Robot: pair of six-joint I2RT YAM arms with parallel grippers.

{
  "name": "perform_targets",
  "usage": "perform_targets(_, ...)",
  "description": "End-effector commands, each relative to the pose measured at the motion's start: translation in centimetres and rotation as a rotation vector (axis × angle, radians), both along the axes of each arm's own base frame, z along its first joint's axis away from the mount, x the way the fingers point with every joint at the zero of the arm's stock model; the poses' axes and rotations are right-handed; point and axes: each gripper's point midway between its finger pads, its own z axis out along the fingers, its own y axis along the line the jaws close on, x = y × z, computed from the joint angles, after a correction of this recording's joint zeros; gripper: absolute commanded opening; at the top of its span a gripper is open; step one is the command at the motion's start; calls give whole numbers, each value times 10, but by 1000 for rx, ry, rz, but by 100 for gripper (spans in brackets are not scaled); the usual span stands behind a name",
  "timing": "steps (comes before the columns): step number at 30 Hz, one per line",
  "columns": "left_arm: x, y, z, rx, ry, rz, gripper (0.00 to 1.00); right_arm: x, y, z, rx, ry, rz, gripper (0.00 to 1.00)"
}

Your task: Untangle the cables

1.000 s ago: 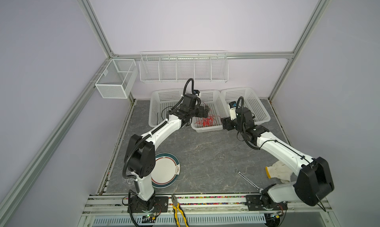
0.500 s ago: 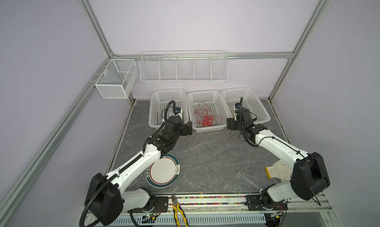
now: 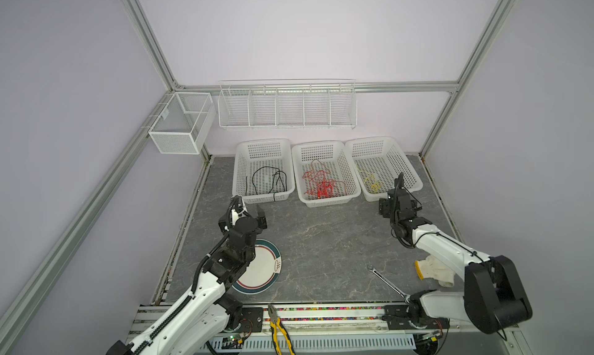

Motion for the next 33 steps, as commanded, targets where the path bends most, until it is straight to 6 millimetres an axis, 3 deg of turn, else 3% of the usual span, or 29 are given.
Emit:
perform_targets(1,-4,24,-1,-19,-26,89,99,10,-7,2,-84,-99,9,89)
perform_targets(6,1,35,-14,-22,-30,98,99,20,-11,-10,-59,-171,60,89)
perform_targets(7,2,37,-16,-16,-28,105,99,22,-24,-9,-52,-187,37,89)
perform_targets(11,9,43,-17,-15,-51,122,99,18,-45,-20,101,-267,38,89)
perform_targets(16,19,41,-15,52,-85,84,99,19,-24,-28,105,-295,170,89)
perform_targets(25,33,54,-34,2,-181,84,99,21,-25,-32,141,-241,169,89)
perform_targets(33,64,67,-58,-42,-188,93,100,21,-25,-32,140,-243,171,89)
